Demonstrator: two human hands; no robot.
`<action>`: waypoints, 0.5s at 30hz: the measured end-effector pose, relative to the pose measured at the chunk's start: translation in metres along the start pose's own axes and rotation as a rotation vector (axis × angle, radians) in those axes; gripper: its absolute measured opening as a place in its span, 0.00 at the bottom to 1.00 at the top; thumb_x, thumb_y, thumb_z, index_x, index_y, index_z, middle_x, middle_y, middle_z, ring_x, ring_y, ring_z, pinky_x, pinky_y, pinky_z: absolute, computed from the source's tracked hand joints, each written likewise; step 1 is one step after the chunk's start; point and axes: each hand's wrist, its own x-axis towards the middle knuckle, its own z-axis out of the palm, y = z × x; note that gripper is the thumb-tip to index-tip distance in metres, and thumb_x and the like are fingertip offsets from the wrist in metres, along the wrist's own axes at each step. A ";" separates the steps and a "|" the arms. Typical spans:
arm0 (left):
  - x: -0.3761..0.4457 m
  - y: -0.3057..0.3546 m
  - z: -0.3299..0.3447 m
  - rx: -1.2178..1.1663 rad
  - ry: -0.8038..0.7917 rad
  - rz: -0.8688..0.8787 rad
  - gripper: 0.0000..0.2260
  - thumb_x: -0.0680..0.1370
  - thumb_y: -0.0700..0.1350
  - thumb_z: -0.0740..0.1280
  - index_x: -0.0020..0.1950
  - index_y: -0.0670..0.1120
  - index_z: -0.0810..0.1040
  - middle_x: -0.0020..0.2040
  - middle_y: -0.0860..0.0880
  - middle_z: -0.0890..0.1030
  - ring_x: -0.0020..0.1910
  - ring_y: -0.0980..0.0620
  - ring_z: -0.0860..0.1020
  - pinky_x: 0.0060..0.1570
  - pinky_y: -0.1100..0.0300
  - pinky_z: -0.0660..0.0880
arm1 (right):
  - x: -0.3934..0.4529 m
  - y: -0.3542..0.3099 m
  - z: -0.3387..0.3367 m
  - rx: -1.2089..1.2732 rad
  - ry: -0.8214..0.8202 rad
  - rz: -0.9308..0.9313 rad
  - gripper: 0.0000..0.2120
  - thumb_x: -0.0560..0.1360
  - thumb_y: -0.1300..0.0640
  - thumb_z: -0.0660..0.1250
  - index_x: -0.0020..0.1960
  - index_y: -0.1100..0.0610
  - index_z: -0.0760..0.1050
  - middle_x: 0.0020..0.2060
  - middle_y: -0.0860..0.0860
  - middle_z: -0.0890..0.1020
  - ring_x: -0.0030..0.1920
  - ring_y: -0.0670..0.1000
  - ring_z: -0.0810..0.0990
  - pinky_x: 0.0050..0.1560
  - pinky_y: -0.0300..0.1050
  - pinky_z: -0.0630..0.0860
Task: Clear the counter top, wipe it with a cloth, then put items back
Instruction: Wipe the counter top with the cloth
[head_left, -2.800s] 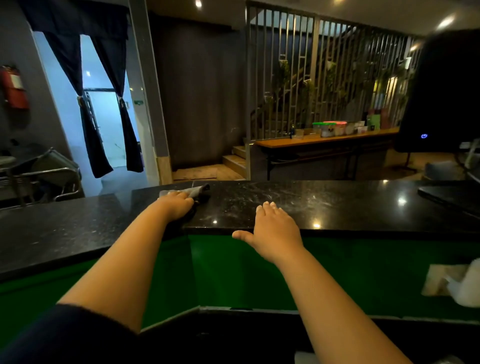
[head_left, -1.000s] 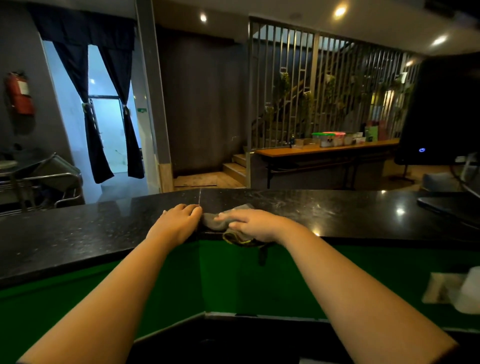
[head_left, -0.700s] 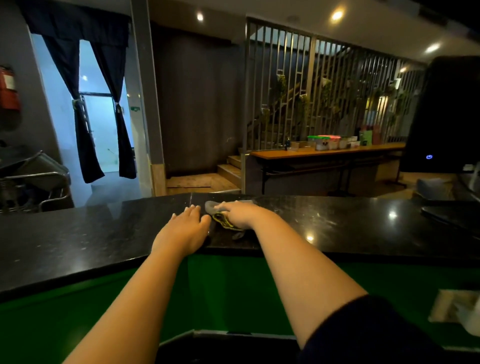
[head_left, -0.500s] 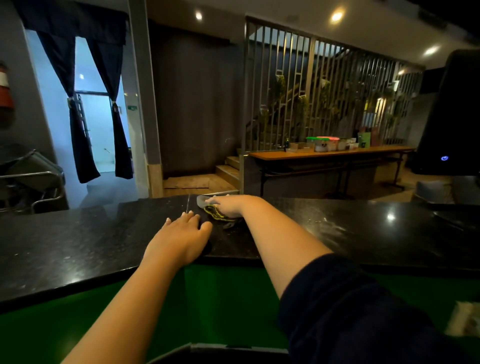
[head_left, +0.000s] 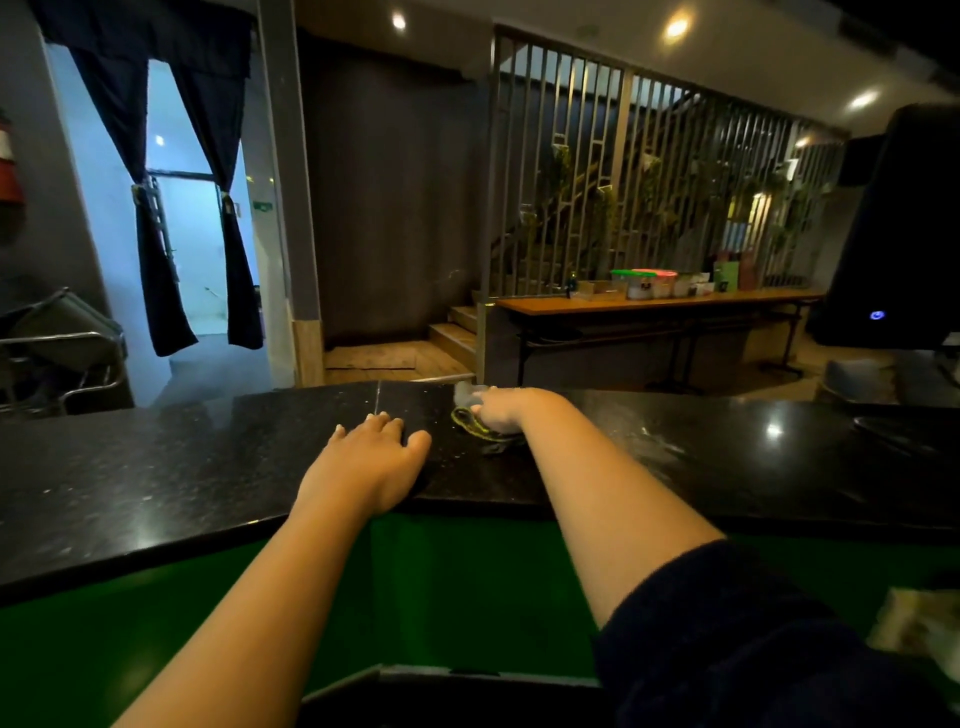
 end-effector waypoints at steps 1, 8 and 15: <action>-0.003 0.002 -0.002 0.046 -0.006 0.021 0.22 0.82 0.52 0.48 0.74 0.46 0.61 0.77 0.43 0.57 0.77 0.45 0.53 0.73 0.42 0.51 | -0.016 0.000 0.009 -0.101 0.005 -0.050 0.24 0.84 0.49 0.45 0.79 0.52 0.53 0.79 0.55 0.52 0.77 0.60 0.53 0.75 0.60 0.51; -0.019 0.024 -0.018 -0.025 -0.003 -0.023 0.19 0.82 0.45 0.58 0.72 0.43 0.64 0.74 0.41 0.63 0.73 0.43 0.61 0.72 0.42 0.57 | -0.115 0.034 0.020 -0.037 -0.073 -0.226 0.20 0.84 0.57 0.51 0.76 0.50 0.62 0.78 0.50 0.57 0.78 0.51 0.52 0.76 0.45 0.49; -0.015 0.058 -0.002 -0.110 0.052 -0.009 0.22 0.82 0.50 0.45 0.73 0.47 0.66 0.76 0.44 0.62 0.75 0.47 0.60 0.73 0.48 0.55 | -0.105 0.042 0.004 -0.163 0.060 -0.001 0.23 0.84 0.60 0.48 0.77 0.46 0.59 0.79 0.51 0.52 0.78 0.58 0.50 0.75 0.54 0.55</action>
